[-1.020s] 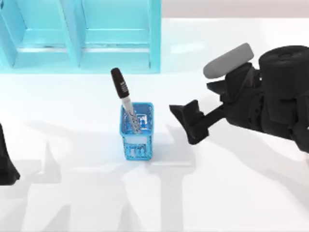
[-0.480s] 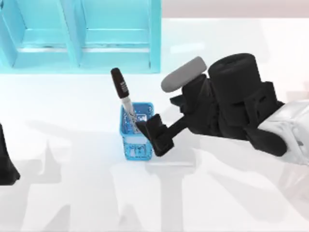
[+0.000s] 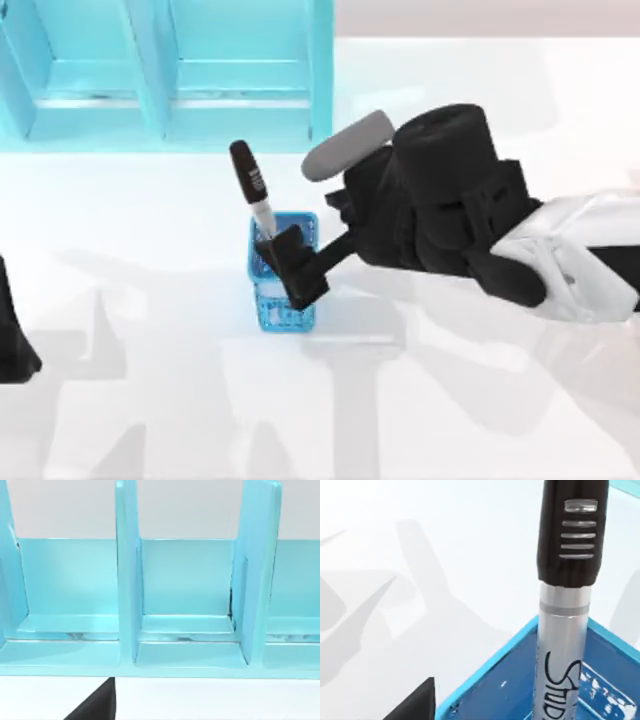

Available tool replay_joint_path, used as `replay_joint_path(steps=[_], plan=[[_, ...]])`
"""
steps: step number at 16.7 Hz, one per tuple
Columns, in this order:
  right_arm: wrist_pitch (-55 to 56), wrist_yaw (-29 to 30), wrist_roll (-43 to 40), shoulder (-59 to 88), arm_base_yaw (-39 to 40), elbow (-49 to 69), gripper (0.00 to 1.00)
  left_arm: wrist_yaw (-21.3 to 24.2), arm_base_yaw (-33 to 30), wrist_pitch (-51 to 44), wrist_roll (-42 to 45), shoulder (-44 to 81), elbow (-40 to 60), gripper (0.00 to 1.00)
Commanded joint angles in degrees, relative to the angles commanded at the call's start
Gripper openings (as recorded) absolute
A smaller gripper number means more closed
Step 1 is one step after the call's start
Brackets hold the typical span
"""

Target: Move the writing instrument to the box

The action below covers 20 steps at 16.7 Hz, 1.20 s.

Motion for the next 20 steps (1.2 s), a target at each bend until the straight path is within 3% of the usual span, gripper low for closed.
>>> replay_joint_path(steps=[5,11,20], plan=[[3.65,1.61,0.93,13.81,1.61,9.59,1.0,0.0,0.0,0.0,0.0,0.0,0.0,1.0],[4.24,1.91,1.12,15.78,1.93,11.3,1.0,0.0,0.0,0.0,0.0,0.0,0.0,1.0],[4.24,1.91,1.12,15.78,1.93,11.3,0.32,0.0,0.0,0.0,0.0,0.0,0.0,1.0]])
